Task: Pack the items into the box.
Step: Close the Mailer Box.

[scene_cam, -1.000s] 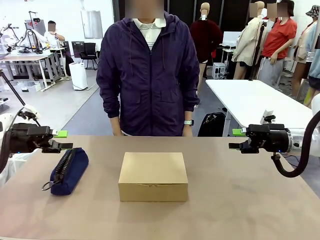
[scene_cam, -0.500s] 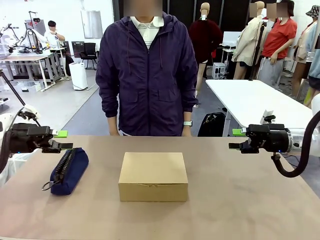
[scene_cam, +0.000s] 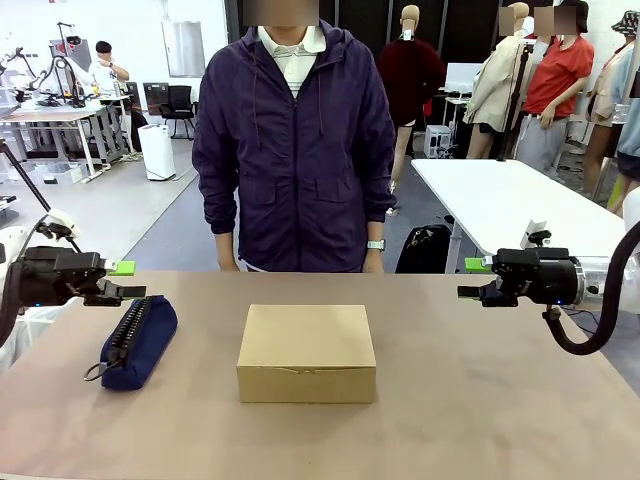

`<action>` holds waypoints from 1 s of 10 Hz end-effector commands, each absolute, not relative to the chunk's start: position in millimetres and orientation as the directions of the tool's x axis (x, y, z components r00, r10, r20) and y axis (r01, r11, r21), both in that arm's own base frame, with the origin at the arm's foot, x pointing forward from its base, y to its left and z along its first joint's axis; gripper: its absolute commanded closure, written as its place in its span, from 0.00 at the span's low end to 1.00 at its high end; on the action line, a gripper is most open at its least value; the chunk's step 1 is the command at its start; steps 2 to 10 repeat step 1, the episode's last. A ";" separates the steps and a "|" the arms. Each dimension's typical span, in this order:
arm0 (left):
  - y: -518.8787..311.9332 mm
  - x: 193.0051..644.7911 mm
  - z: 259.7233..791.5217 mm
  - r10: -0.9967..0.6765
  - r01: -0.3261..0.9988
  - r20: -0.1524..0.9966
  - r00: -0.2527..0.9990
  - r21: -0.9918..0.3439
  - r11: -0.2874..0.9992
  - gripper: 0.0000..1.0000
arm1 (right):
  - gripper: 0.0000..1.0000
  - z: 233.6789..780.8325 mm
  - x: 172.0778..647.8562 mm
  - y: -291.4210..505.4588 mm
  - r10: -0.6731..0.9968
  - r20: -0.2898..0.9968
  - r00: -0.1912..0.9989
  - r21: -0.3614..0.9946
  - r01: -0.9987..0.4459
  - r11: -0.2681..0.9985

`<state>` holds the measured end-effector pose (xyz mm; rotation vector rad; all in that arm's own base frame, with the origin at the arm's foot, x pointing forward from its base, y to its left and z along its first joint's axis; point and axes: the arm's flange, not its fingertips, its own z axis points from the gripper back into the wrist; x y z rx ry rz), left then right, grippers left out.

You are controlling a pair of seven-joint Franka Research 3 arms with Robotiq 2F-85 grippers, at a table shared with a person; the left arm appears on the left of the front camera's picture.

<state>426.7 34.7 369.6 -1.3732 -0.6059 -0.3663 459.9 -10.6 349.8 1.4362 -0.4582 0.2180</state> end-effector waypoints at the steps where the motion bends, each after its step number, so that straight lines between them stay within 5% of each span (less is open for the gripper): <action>1: 35.2 423.3 370.1 0.099 0.591 0.612 0.784 -0.786 0.180 0.00 | 0.00 352.2 459.8 -9.7 -0.125 0.449 0.885 0.890 -0.432 0.144; 10: 35.2 423.3 370.1 0.099 0.591 0.612 0.784 -0.786 0.180 0.00 | 0.00 352.2 459.8 -9.7 -0.125 0.449 0.885 0.890 -0.432 0.144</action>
